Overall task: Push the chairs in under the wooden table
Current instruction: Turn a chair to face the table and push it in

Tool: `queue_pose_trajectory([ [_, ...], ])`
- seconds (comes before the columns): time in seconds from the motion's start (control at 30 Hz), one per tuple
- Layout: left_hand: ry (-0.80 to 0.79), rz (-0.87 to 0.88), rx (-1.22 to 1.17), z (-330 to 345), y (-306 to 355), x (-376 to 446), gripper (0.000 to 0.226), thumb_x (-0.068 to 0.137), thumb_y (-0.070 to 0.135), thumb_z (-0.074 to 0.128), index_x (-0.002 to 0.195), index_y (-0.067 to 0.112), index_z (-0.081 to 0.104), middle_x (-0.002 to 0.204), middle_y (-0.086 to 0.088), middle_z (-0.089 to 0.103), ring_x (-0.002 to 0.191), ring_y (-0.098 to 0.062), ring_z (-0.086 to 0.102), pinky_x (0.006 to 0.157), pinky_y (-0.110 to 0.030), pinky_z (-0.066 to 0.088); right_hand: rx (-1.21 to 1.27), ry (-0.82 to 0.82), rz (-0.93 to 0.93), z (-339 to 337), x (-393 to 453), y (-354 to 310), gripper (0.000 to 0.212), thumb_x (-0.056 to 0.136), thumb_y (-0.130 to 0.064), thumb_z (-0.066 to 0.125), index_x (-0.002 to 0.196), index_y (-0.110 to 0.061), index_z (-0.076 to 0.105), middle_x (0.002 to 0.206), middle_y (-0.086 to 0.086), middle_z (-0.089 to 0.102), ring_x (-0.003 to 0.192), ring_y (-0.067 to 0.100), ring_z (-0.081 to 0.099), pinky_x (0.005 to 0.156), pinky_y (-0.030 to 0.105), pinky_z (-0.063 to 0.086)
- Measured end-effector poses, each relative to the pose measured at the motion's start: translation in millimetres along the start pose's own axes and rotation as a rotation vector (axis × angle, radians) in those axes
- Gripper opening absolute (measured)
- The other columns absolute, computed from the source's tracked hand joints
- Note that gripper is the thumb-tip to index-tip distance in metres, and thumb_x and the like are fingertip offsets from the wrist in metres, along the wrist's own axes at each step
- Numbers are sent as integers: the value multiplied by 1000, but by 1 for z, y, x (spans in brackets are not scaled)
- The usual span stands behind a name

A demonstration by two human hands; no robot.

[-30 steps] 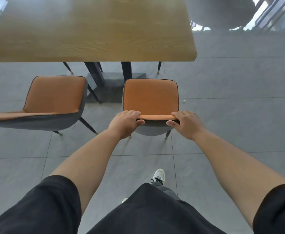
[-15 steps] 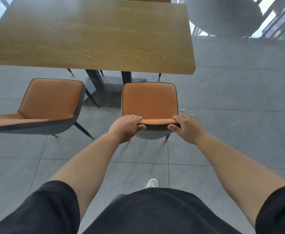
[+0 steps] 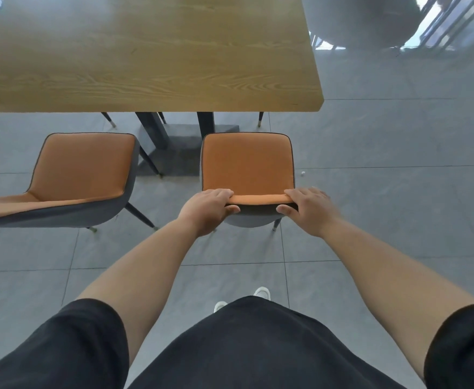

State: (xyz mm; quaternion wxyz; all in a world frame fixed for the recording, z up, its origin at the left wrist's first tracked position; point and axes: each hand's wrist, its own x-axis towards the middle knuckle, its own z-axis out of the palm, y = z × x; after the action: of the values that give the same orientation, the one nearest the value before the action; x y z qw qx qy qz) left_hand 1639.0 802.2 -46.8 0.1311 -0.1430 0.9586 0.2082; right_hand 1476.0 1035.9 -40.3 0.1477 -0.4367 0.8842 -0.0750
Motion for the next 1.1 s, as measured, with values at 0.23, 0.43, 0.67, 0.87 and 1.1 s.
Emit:
queue_pose_trajectory([
  [0.23, 47, 30, 10, 0, -2, -5, 40, 98, 54, 36, 104, 21, 57, 99, 0, 63, 84, -23, 55, 72, -38, 44, 23, -35, 26, 0, -1, -8, 60, 86, -70, 27, 98, -24, 62, 95, -1, 62, 86, 21, 46, 77, 35, 34],
  [0.43, 38, 21, 1, 2, -3, -24, 36, 97, 54, 36, 93, 23, 56, 86, 3, 61, 75, -17, 54, 64, -35, 44, 55, -40, 36, 9, -19, -21, 45, 90, -64, 36, 96, -27, 59, 88, -6, 57, 85, 22, 49, 74, 36, 36],
  [0.67, 43, 5, 2, 21, 7, -60, 37, 98, 53, 35, 94, 23, 56, 87, 3, 61, 76, -19, 54, 68, -39, 48, 41, -53, 15, 15, -51, -27, 51, 88, -68, 30, 96, -27, 60, 89, -8, 57, 86, 21, 47, 75, 36, 38],
  [0.87, 39, -9, -8, 35, 16, -88, 37, 98, 53, 34, 95, 23, 56, 89, 3, 60, 78, -19, 54, 69, -37, 46, 67, -33, 14, 25, -78, -34, 44, 90, -64, 39, 96, -26, 61, 85, -8, 53, 83, 21, 46, 72, 36, 37],
  [1.1, 59, -6, 9, 58, 32, -123, 37, 97, 55, 34, 93, 25, 56, 87, 5, 60, 76, -17, 54, 70, -38, 49, 57, -34, 5, 34, -119, -35, 46, 90, -65, 39, 96, -26, 62, 86, -7, 56, 82, 19, 46, 70, 34, 35],
])
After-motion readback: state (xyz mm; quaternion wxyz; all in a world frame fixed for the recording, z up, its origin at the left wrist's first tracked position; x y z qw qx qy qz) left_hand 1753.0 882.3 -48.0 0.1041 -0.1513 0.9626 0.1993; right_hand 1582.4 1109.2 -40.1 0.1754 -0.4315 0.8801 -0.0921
